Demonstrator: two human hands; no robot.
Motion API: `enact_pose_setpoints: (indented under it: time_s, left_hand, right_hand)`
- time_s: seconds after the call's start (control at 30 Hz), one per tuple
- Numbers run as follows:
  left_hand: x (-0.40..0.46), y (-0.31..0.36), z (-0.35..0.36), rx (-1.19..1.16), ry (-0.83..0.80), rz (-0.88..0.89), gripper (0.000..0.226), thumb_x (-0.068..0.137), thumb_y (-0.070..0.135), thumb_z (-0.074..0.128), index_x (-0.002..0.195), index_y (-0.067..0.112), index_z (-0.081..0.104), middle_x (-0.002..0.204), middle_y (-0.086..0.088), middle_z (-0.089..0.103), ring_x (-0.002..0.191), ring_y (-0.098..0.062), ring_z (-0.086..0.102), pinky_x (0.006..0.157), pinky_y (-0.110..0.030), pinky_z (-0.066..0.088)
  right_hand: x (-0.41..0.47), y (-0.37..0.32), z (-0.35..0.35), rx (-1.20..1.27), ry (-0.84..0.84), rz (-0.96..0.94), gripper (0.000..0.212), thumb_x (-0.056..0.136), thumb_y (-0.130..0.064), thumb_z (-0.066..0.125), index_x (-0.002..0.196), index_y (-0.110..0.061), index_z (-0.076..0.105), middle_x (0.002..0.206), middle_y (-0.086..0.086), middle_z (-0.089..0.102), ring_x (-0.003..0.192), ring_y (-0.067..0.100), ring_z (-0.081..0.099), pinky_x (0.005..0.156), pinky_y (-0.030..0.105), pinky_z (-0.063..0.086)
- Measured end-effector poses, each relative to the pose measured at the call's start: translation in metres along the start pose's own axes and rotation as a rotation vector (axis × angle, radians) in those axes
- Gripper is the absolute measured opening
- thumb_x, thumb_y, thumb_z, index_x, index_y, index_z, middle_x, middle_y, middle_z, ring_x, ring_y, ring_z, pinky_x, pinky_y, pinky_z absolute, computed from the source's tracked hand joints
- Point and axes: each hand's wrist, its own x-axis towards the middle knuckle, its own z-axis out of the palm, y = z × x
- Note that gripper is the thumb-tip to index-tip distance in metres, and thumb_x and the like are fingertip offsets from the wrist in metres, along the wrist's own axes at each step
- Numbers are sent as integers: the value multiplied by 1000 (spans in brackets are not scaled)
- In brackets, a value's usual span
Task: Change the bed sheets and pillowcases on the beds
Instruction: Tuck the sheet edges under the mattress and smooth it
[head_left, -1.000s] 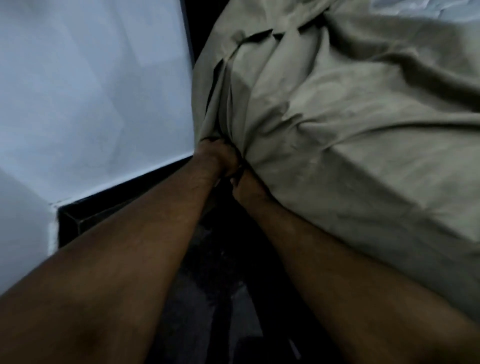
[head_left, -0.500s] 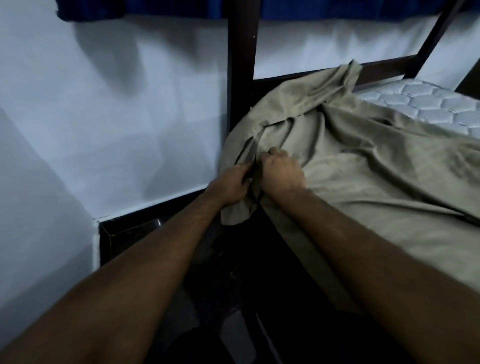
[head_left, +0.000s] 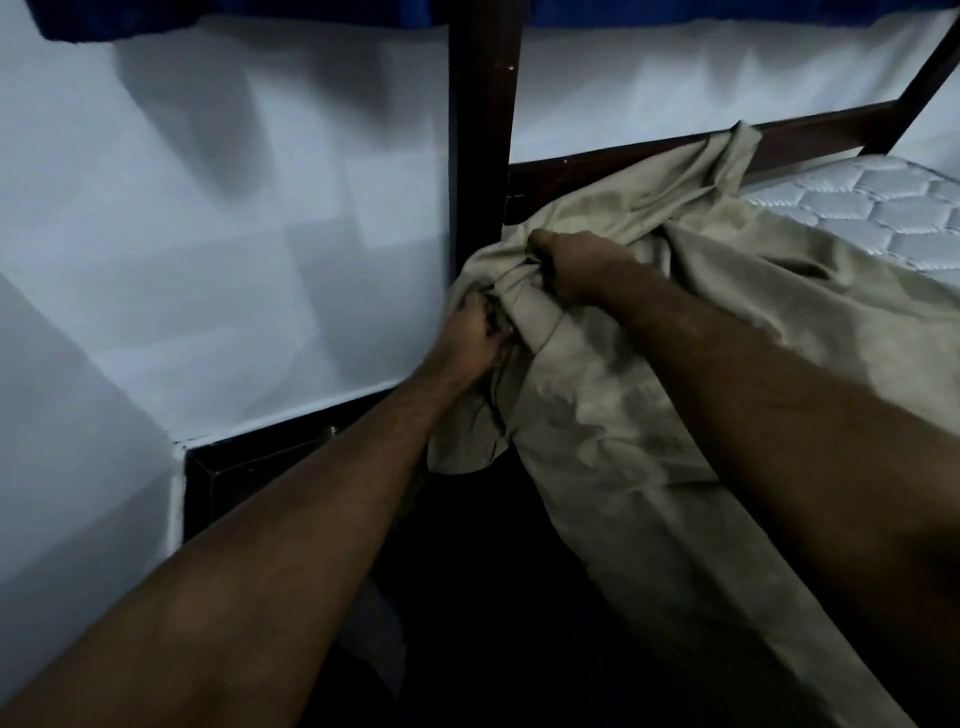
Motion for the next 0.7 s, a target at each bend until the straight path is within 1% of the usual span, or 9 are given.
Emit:
enact_pose_setpoints:
  time_s: [0.07,0.17,0.23,0.3,0.37,0.47,0.57,0.63,0.7]
  left_hand:
    - [6,-6,7,69,62,44,41,99,44,48,114,7,58,116,-12,66,106,-32,63,88,-37,52]
    - [12,-16,6,178,222,-10,50,96,47,38,128,15,58,115,-21,67,101,-38,64,86,-47,54]
    - [18,-19,0,135,372,-77,48,92,44,37,122,14,60,107,-22,69,95,-40,65,81,-49,55]
    - [25,-19,2,17,467,-101,41,91,36,40,111,8,63,100,-21,70,90,-39,66,79,-48,55]
    - [29,-17,5,-43,527,-127,37,91,29,44,109,6,66,101,-20,71,91,-38,67,79,-46,55]
    - [35,-27,8,-24,522,-142,27,92,22,51,104,6,70,98,-19,72,90,-36,67,78,-45,55]
    - [44,-41,7,-28,509,-97,21,85,27,58,85,11,71,87,-13,71,85,-31,65,76,-45,55]
    - [47,-47,5,4,504,-87,19,85,29,63,91,14,73,95,-13,69,94,-33,63,84,-42,53]
    - [40,-51,13,33,506,-44,22,91,24,67,109,11,72,110,-17,64,109,-33,58,96,-33,45]
  right_hand:
    - [5,-3,10,-60,86,-12,42,99,-28,49,141,-25,44,128,19,59,112,39,59,78,40,42]
    - [12,-7,17,-58,258,38,44,101,-20,41,145,-18,37,122,18,62,106,39,62,72,40,39]
    - [24,-13,18,66,380,55,48,100,-14,39,147,-13,34,119,20,63,104,40,63,71,40,38]
    - [39,-24,18,216,462,14,47,97,-12,41,144,-12,39,113,22,66,102,41,63,71,41,39]
    - [48,-26,22,349,521,-31,49,94,-12,44,143,-13,46,111,24,67,101,42,63,76,43,45]
    - [54,-2,39,356,514,-135,38,87,-13,53,125,-9,59,104,21,70,95,41,65,76,39,47]
    - [56,21,48,356,355,-181,19,96,-26,54,107,-11,56,99,15,68,95,36,63,80,32,42]
    - [60,25,48,302,227,-225,27,102,-34,44,113,-12,54,112,14,66,108,33,60,94,35,42]
    - [64,23,46,235,120,-243,35,106,-36,37,125,-16,57,132,13,62,126,30,54,109,38,37]
